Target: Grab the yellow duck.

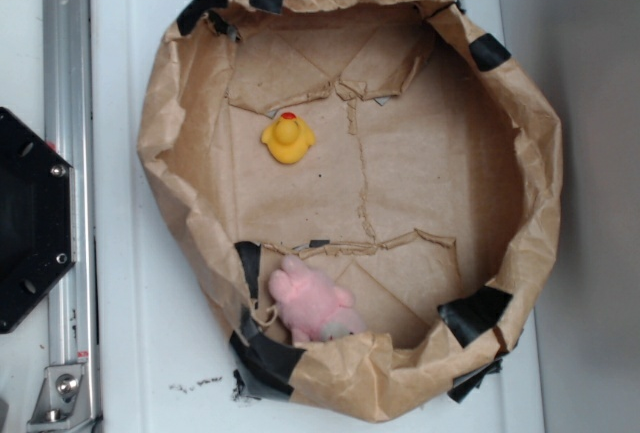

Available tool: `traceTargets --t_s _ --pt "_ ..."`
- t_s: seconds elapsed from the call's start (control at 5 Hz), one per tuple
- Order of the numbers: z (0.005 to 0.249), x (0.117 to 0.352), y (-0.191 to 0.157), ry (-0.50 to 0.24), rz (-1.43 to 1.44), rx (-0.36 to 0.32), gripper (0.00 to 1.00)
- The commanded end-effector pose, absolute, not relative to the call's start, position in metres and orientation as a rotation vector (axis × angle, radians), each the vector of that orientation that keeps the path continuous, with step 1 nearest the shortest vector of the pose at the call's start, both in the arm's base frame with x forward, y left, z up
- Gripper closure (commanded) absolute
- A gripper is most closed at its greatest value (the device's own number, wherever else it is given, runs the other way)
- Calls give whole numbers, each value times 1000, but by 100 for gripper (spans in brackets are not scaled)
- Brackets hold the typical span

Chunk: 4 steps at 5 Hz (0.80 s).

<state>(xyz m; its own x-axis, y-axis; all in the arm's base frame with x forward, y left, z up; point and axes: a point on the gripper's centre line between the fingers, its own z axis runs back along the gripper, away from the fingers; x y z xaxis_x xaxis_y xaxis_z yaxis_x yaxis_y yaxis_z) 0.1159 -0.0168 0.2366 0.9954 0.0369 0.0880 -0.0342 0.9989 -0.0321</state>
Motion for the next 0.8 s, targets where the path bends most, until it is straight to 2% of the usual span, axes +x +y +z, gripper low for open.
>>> traceTargets --t_s 0.0,0.2,0.4,0.6 --pt "237 116 -17 -89 36 -31 0" --pt "223 149 -5 -117 68 12 0" --pt "189 189 4 -161 102 59 0" --pt "167 208 17 -150 136 65 0"
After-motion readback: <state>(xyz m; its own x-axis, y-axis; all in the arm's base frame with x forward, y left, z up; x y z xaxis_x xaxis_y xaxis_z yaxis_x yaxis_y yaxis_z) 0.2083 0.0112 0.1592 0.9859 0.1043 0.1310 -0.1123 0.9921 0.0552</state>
